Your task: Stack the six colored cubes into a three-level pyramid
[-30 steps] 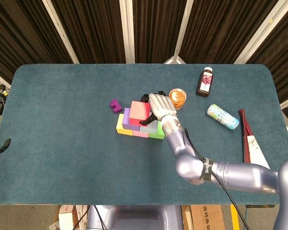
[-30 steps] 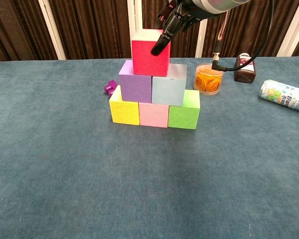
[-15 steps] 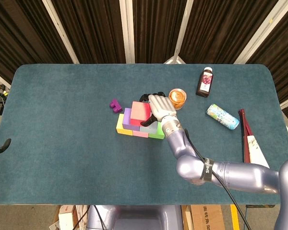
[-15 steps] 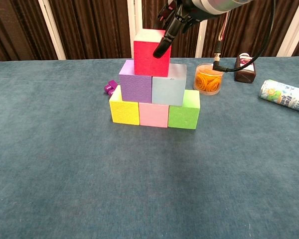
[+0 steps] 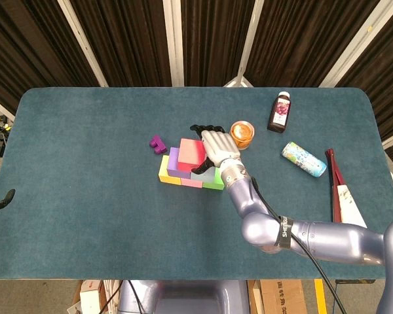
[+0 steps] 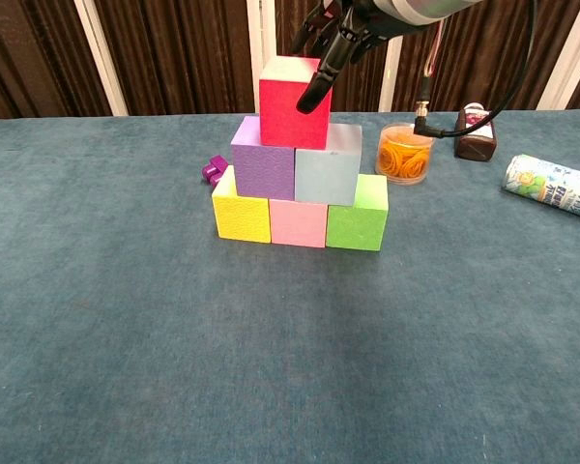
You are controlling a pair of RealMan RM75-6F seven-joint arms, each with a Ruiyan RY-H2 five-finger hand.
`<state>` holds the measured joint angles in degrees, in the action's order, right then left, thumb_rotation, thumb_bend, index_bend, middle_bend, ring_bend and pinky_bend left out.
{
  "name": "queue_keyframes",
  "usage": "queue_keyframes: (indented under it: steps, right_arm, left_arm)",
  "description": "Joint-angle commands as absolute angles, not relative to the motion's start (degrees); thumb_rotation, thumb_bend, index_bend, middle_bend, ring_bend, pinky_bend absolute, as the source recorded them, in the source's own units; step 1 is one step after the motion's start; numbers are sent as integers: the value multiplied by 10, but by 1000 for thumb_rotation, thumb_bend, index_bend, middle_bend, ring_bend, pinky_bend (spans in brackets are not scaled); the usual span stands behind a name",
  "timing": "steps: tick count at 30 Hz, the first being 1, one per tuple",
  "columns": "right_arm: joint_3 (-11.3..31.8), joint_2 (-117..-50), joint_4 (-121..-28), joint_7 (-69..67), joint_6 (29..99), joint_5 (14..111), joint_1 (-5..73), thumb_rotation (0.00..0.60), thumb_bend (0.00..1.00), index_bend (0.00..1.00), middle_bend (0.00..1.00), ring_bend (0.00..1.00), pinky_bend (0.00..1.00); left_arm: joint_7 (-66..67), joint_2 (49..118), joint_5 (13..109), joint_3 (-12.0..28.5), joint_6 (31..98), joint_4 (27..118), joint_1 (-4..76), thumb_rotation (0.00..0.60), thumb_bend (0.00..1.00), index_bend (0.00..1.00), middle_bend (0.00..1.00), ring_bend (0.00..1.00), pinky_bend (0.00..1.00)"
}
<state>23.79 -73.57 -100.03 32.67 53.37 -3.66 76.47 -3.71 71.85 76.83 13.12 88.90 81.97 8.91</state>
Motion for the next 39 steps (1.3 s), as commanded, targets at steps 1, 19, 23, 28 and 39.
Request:
queue_keyframes:
  steps: [1,19,23,28,39]
  right_arm:
    - [241,-733,-1006,320,534,-31,763,600,179,92,116,50,0]
    - [235,-487,-1250,191,620,193,545,600,111,0,33,0,0]
    - [200,-411,-1291,121,644,322,425,600,111,0,33,0,0]
    - [149,-383,-1275,28,688,491,299,600,111,10,33,0,0]
    - [25,-526,-1132,26,917,817,111,600,111,59,33,0,0]
  left_arm:
    - [-37,719,768,131,889,819,89,600,270,83,10,0,0]
    - [-42,721,781,126,887,809,92,600,270,77,0,0,0]
    - [-44,718,793,118,891,817,90,600,271,77,0,0,0]
    - [-45,716,811,108,900,826,87,600,271,77,0,0,0]
    - [-48,701,846,75,911,854,69,600,270,76,0,0,0]
